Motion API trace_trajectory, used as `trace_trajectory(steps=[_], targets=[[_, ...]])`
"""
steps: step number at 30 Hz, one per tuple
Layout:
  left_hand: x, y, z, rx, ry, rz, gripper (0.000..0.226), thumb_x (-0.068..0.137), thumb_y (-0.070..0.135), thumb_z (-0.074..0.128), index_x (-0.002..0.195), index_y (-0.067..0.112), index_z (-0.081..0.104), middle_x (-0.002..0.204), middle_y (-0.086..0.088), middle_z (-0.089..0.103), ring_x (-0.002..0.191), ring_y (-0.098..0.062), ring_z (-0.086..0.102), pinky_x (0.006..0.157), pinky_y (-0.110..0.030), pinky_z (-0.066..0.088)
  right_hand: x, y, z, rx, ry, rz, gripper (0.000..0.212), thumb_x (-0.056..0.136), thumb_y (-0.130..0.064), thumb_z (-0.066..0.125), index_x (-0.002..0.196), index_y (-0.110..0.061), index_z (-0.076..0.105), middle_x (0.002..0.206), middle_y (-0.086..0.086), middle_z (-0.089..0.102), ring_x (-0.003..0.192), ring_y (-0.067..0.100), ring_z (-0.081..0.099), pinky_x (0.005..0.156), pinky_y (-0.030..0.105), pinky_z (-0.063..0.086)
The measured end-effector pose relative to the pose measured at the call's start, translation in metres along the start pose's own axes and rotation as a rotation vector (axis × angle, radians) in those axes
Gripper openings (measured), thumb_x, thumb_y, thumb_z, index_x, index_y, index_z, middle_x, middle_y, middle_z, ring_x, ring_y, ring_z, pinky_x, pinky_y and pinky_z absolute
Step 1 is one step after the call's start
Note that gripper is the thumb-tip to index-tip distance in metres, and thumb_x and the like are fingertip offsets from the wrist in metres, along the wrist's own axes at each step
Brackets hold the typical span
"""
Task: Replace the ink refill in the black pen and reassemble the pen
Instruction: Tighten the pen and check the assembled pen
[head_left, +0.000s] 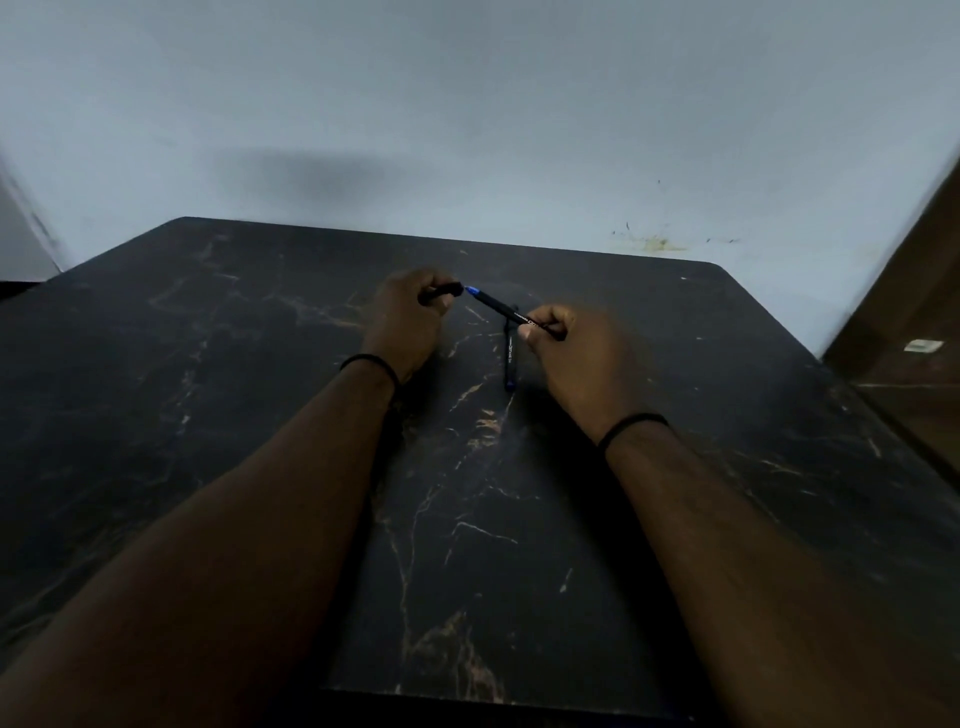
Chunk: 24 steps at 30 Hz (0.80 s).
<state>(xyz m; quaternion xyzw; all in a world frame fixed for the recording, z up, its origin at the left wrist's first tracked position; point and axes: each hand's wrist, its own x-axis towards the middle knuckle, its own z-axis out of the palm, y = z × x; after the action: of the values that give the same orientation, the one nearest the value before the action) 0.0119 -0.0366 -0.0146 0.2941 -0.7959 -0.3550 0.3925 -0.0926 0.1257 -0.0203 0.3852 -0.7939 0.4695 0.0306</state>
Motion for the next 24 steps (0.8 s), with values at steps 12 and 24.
trace_trajectory(steps=[12,24], targets=[[-0.004,0.011,-0.002,-0.128,-0.015,-0.062,0.018,0.095,0.005,0.056,0.112,0.007,0.062,0.105,-0.012,0.066,0.091,-0.021,0.06,0.078,-0.033,0.051,0.0,-0.003,-0.009,-0.014,0.014,0.039,0.006,0.091,-0.028,0.068,0.089,-0.026,0.073,0.085,-0.006,0.072,0.083,0.014,0.066,0.074,0.027,0.05],[-0.007,0.015,-0.011,-0.688,-0.108,-0.305,0.018,0.104,0.02,0.043,0.094,0.009,0.053,0.108,-0.012,0.073,0.049,-0.014,0.055,0.045,-0.023,0.039,0.0,-0.001,0.005,0.041,-0.033,-0.043,0.004,0.086,-0.029,0.069,0.084,-0.028,0.073,0.078,-0.005,0.072,0.076,0.016,0.067,0.075,0.043,0.056]])
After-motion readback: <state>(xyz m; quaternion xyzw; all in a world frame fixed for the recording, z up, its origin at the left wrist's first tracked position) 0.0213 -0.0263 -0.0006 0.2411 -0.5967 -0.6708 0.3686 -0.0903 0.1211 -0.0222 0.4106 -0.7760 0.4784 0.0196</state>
